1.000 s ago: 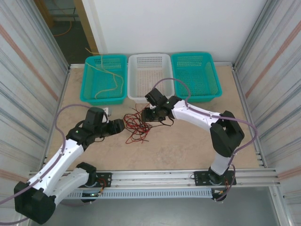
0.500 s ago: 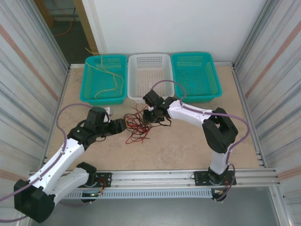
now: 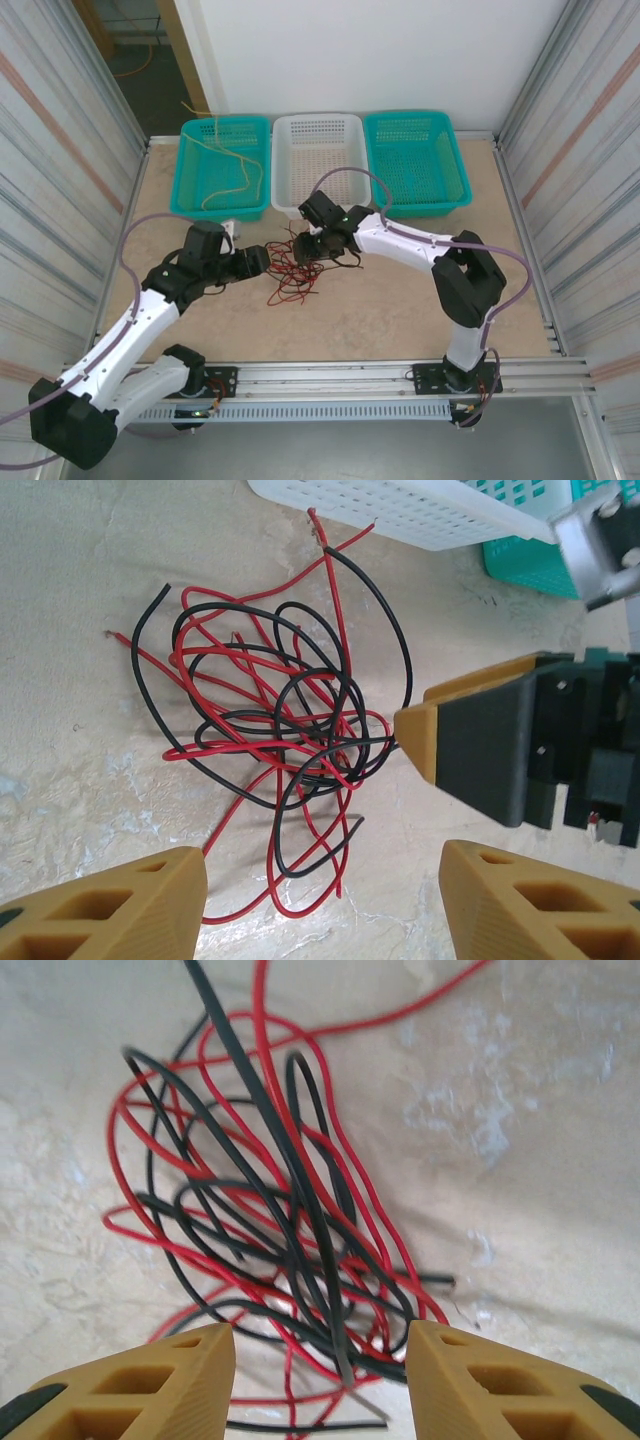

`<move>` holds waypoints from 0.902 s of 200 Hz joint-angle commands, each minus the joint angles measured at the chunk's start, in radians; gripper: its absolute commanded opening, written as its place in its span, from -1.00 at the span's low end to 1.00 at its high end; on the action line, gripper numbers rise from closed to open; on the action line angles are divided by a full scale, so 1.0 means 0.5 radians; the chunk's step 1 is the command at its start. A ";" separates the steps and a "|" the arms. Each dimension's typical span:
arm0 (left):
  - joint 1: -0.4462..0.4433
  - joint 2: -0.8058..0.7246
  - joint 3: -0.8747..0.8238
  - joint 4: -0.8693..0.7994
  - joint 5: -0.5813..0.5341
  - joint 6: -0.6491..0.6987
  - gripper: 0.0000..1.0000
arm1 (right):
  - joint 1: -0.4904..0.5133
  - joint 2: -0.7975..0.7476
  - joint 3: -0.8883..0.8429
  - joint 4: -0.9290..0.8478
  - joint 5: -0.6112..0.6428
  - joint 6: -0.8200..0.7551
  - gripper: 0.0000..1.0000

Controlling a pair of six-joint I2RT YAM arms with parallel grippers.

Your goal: Untangle the cables

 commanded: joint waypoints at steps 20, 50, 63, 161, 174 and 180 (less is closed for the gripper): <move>-0.017 -0.004 0.069 -0.022 -0.011 0.034 0.29 | -0.024 0.105 0.096 -0.008 -0.012 -0.048 -0.30; -0.016 0.037 0.091 -0.009 -0.013 0.053 0.29 | -0.027 0.108 0.051 -0.004 -0.003 -0.054 -0.27; -0.017 0.056 0.105 0.000 -0.002 0.058 0.29 | -0.029 0.104 0.021 -0.001 -0.003 -0.060 -0.34; -0.104 0.122 0.117 0.070 0.016 0.064 0.29 | 0.018 -0.473 -0.154 -0.068 0.228 -0.175 -1.00; -0.162 0.172 0.134 0.113 0.029 0.064 0.29 | 0.032 -0.589 -0.160 -0.120 0.289 -0.206 -1.00; -0.196 0.199 0.146 0.129 0.026 0.072 0.28 | 0.038 -0.642 -0.159 -0.145 0.316 -0.223 -1.00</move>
